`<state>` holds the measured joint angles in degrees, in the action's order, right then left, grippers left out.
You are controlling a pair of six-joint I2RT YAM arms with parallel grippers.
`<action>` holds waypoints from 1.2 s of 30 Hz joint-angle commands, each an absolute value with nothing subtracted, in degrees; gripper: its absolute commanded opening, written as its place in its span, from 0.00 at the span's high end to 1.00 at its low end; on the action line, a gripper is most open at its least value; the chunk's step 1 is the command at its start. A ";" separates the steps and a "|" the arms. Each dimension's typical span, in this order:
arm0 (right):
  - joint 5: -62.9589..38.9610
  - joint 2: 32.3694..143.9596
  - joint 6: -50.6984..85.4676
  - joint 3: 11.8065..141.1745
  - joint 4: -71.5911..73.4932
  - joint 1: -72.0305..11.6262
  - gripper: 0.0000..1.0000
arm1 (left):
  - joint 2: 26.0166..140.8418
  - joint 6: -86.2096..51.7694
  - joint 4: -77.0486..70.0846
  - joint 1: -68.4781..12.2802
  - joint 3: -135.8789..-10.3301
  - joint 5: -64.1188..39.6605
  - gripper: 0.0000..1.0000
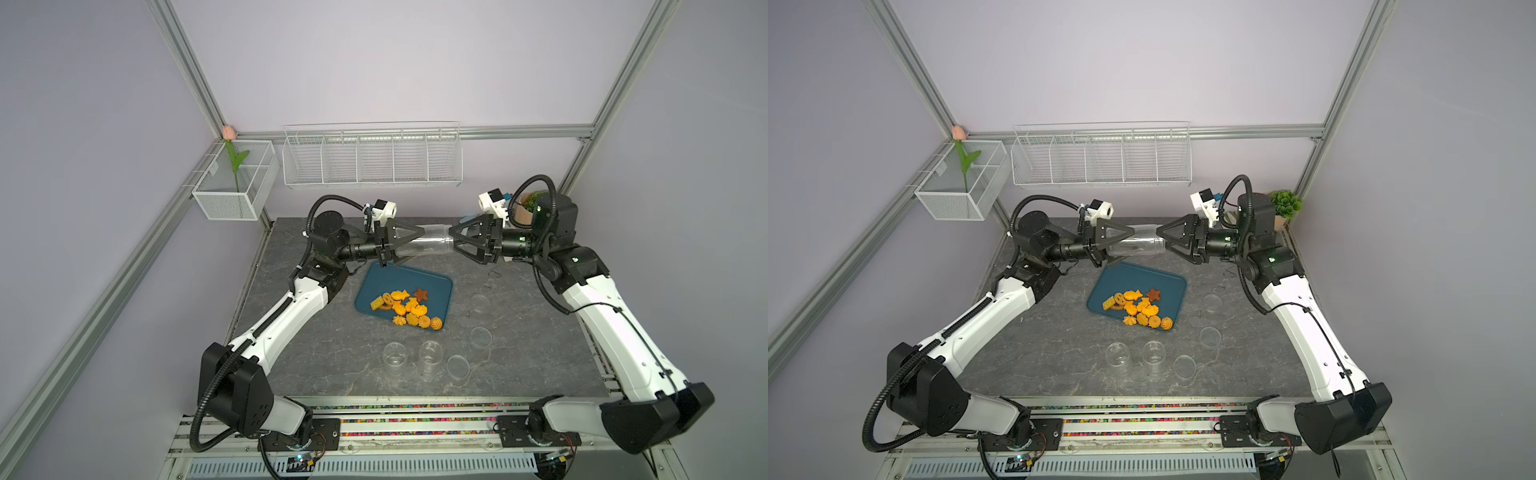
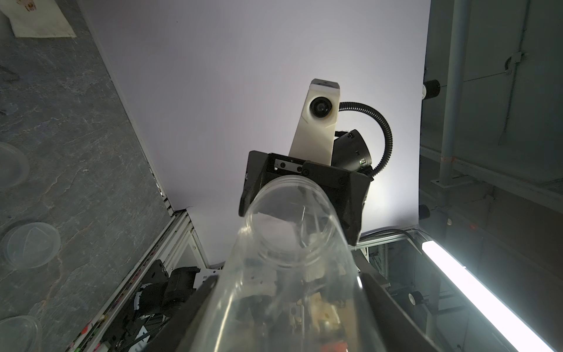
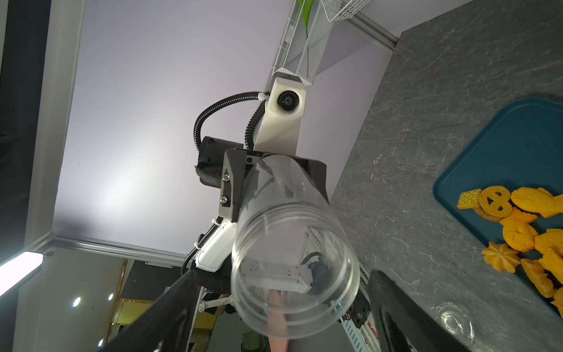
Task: Pour the cookies out of the jar
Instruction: Place the jar at the center of the board.
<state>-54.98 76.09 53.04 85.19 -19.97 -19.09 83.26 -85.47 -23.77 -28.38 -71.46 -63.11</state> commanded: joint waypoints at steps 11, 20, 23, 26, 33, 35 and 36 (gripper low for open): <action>-58.21 77.50 58.91 86.25 -15.12 -21.66 0.07 | 83.36 -86.66 -25.04 -30.25 -73.23 -65.73 0.33; -60.35 77.32 60.90 85.21 -12.92 -22.07 0.07 | 83.74 -86.66 -24.69 -31.20 -73.56 -66.57 0.33; -60.39 77.03 61.41 84.73 -12.38 -22.19 0.10 | 83.71 -86.66 -24.69 -31.31 -73.64 -66.60 0.33; -60.21 76.84 61.38 84.38 -12.49 -22.14 0.13 | 83.68 -86.57 -24.52 -31.29 -73.65 -66.61 0.33; -60.64 77.06 61.63 84.23 -12.48 -22.36 0.25 | 83.16 -85.32 -22.80 -31.29 -73.70 -66.69 0.33; -60.95 77.26 61.84 84.23 -12.48 -22.34 0.28 | 82.97 -84.78 -21.95 -31.29 -73.76 -66.67 0.33; -60.98 77.26 61.90 84.15 -12.63 -22.40 0.28 | 82.90 -84.35 -21.44 -31.31 -73.83 -66.80 0.33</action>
